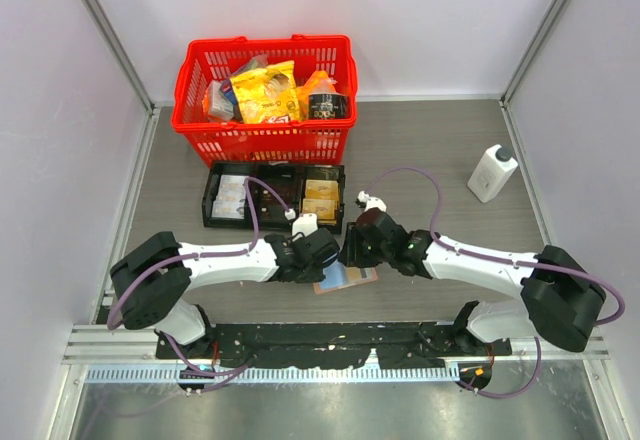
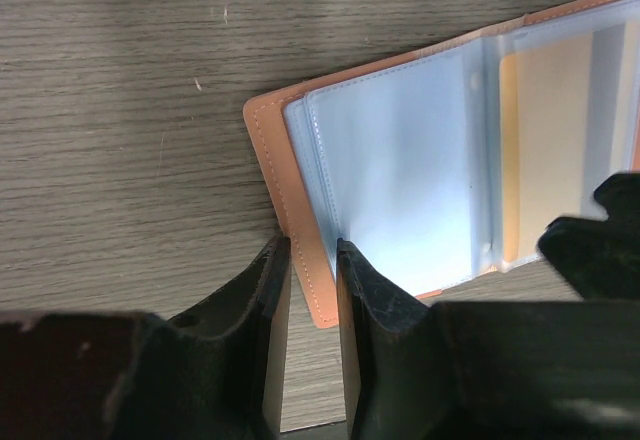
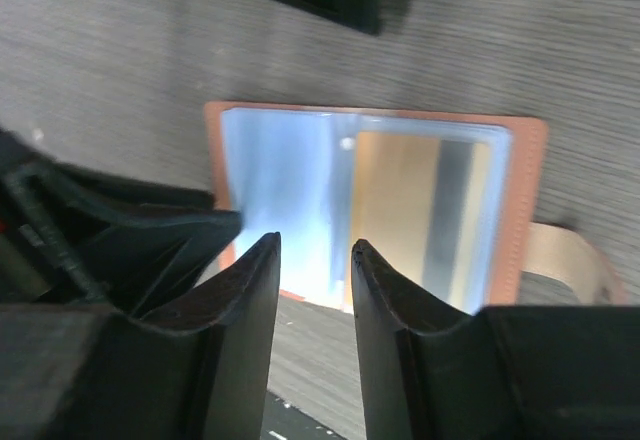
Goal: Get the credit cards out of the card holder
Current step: Remove the credit card from the card holder.
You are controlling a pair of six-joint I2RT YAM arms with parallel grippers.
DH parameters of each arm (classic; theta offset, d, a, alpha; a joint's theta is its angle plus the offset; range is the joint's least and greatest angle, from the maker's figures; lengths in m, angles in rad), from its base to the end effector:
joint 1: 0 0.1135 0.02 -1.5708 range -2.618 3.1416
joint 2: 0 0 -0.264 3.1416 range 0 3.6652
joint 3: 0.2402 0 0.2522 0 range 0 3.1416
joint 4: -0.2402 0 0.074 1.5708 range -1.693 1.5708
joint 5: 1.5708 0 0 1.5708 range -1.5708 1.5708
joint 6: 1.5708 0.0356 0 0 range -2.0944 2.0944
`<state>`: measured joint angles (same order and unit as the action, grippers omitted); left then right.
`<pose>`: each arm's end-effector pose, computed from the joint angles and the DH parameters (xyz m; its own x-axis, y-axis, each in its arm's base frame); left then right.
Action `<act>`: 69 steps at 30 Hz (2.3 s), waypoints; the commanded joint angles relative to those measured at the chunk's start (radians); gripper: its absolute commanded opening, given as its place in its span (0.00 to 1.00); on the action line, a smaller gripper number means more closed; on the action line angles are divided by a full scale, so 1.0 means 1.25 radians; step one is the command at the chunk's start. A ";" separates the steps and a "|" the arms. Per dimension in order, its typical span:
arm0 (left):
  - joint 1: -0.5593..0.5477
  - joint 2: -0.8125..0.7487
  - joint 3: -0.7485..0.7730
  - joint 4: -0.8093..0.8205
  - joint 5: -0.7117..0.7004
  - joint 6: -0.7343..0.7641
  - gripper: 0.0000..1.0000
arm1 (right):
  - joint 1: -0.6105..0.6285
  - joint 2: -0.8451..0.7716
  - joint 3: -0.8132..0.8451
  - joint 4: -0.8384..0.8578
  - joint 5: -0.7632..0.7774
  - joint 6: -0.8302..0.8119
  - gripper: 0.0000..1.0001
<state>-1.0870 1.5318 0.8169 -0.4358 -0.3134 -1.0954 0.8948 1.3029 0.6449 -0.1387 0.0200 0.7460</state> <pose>0.1390 -0.2410 0.1635 -0.8911 -0.1224 -0.4369 -0.0189 0.9721 -0.2338 0.1615 0.2002 0.1874 -0.8520 0.0223 -0.5231 -0.2627 0.8460 0.4640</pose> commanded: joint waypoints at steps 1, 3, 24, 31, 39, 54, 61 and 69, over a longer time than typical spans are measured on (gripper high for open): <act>-0.005 -0.012 -0.003 0.026 -0.007 -0.015 0.27 | 0.002 -0.012 0.035 -0.105 0.163 0.012 0.43; -0.005 -0.013 -0.004 0.025 -0.007 -0.015 0.28 | 0.002 -0.001 0.041 -0.142 0.186 0.008 0.48; -0.005 -0.013 -0.006 0.027 -0.003 -0.015 0.27 | 0.002 0.043 0.051 -0.128 0.148 0.001 0.50; -0.004 -0.015 -0.006 0.027 -0.006 -0.015 0.27 | 0.002 0.022 0.066 -0.148 0.169 -0.009 0.51; -0.004 -0.015 -0.006 0.027 -0.006 -0.015 0.26 | 0.002 0.063 0.057 -0.138 0.162 -0.004 0.51; -0.005 -0.011 -0.003 0.030 -0.001 -0.012 0.26 | 0.002 0.093 0.055 -0.103 0.091 -0.015 0.48; -0.005 -0.009 -0.003 0.030 0.000 -0.013 0.26 | 0.002 0.041 0.061 -0.098 0.071 -0.011 0.43; -0.004 -0.012 -0.006 0.032 0.000 -0.015 0.26 | 0.003 0.003 0.067 -0.096 0.058 -0.011 0.40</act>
<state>-1.0874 1.5318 0.8146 -0.4351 -0.3130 -1.1000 0.8940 1.3453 0.6956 -0.3004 0.1303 0.7284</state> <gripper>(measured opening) 0.260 0.410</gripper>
